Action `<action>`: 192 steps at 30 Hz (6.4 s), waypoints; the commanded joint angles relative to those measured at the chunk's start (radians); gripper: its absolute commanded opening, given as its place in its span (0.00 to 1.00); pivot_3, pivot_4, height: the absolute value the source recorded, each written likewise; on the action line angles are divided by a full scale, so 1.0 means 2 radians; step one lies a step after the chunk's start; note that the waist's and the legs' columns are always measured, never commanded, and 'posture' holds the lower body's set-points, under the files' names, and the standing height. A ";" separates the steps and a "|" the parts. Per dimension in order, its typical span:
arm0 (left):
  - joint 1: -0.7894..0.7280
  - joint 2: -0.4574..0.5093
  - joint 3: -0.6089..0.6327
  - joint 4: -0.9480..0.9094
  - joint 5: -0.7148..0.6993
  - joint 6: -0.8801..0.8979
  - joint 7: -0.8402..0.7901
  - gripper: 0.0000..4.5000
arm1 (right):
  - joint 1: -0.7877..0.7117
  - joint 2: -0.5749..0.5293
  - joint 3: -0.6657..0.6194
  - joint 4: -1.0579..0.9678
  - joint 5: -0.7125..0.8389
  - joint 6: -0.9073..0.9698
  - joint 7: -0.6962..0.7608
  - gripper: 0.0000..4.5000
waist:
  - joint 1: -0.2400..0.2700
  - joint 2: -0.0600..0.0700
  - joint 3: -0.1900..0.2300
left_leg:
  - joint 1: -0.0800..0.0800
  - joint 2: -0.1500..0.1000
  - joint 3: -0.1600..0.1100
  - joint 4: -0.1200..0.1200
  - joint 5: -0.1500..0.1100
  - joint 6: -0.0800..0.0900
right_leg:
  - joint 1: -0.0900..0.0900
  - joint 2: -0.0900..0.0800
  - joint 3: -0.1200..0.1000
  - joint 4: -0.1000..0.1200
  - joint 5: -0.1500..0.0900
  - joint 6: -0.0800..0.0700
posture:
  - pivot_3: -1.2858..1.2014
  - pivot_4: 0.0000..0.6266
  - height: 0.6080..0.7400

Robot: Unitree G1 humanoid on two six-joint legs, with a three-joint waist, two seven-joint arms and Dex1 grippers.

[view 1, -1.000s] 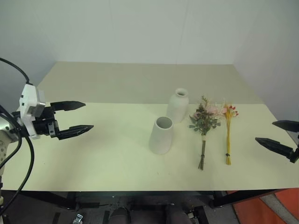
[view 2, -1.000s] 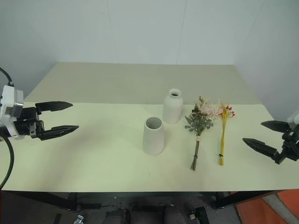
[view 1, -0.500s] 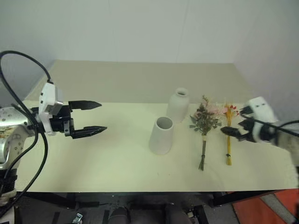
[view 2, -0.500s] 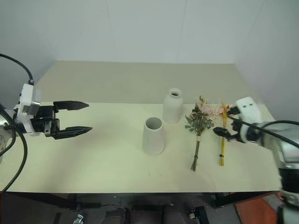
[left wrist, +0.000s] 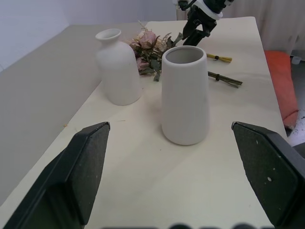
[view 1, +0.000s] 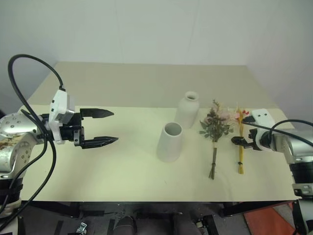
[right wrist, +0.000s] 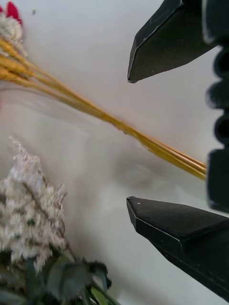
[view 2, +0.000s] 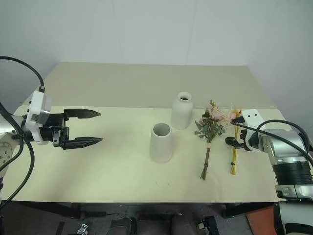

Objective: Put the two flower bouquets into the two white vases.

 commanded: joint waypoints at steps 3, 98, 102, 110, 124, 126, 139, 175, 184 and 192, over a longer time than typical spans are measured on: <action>0.002 0.001 0.013 -0.023 -0.011 0.004 0.009 1.00 | -0.050 0.018 -0.017 0.089 -0.013 -0.021 0.001 0.87 | -0.002 0.000 0.000 | 0.000 0.000 0.000 0.000 0.000 0.000 | 0.000 0.000 0.000 0.000 0.000 0.000 | 0.52 0.24 1.00; 0.094 0.028 0.090 -0.044 -0.015 0.009 0.038 1.00 | 0.002 0.036 -0.105 -0.344 0.035 0.170 -0.115 0.99 | -0.012 0.001 0.000 | 0.001 0.001 -0.002 -0.002 0.001 0.001 | 0.000 0.001 -0.001 0.002 -0.002 -0.005 | 0.52 0.24 1.00; 0.068 0.022 0.065 -0.030 -0.008 -0.001 0.036 1.00 | 0.031 0.068 -0.125 -0.352 0.047 0.239 -0.117 0.99 | -0.010 0.000 0.000 | 0.002 0.000 -0.003 -0.001 0.001 0.001 | 0.000 0.001 -0.001 0.001 -0.001 -0.005 | 0.52 0.24 1.00; 0.068 0.030 0.069 -0.024 -0.007 -0.002 0.026 1.00 | 0.076 0.182 -0.157 -0.361 0.069 0.239 -0.172 0.99 | -0.010 0.000 0.000 | -0.001 0.000 -0.003 -0.001 0.001 0.001 | -0.001 0.001 0.000 0.001 0.001 -0.001 | 0.52 0.24 1.00; 0.135 0.048 0.133 -0.032 -0.001 -0.003 0.021 1.00 | 0.035 0.218 -0.140 -0.262 0.062 0.239 -0.184 0.48 | -0.011 0.000 0.000 | 0.000 0.000 -0.003 -0.001 0.001 0.001 | -0.001 0.001 -0.001 0.001 0.001 -0.001 | 0.52 0.24 1.00; 0.143 0.047 0.140 -0.034 0.001 -0.004 0.022 1.00 | 0.031 0.213 -0.133 -0.246 0.058 0.239 -0.181 0.32 | -0.011 0.000 0.000 | 0.000 0.000 -0.003 -0.001 0.001 0.001 | -0.001 0.001 -0.001 0.001 0.001 -0.001 | 0.52 0.24 1.00; 0.163 0.049 0.161 -0.018 0.005 -0.019 0.013 1.00 | -0.042 0.193 -0.179 -0.287 -0.049 0.081 -0.272 0.05 | -0.011 0.001 0.000 | 0.000 0.000 -0.003 -0.001 0.001 0.001 | -0.001 0.001 -0.001 0.001 0.000 -0.001 | 0.52 0.24 1.00; 0.231 0.065 0.243 -0.031 0.002 -0.009 -0.020 1.00 | 0.110 0.385 -0.019 -0.386 0.184 -0.403 -0.069 0.05 | -0.012 0.001 0.000 | 0.001 0.002 -0.003 -0.003 0.001 0.001 | -0.001 0.002 -0.002 0.002 -0.001 -0.005 | 0.52 0.24 1.00; 0.233 0.066 0.246 -0.037 -0.003 -0.007 -0.013 1.00 | 0.132 0.389 0.008 -0.343 0.151 -0.453 -0.035 0.05 | -0.011 0.001 0.000 | 0.001 0.002 -0.003 -0.003 0.001 0.001 | -0.001 0.001 -0.003 0.001 -0.001 -0.006 | 0.52 0.24 1.00; 0.220 0.068 0.230 -0.032 -0.001 -0.011 -0.009 1.00 | 0.173 0.373 0.029 -0.348 0.137 -0.482 0.005 0.42 | -0.011 0.001 0.000 | 0.001 0.002 -0.003 -0.003 0.001 0.001 | -0.001 0.001 -0.003 0.002 -0.001 -0.006 | 0.52 0.24 1.00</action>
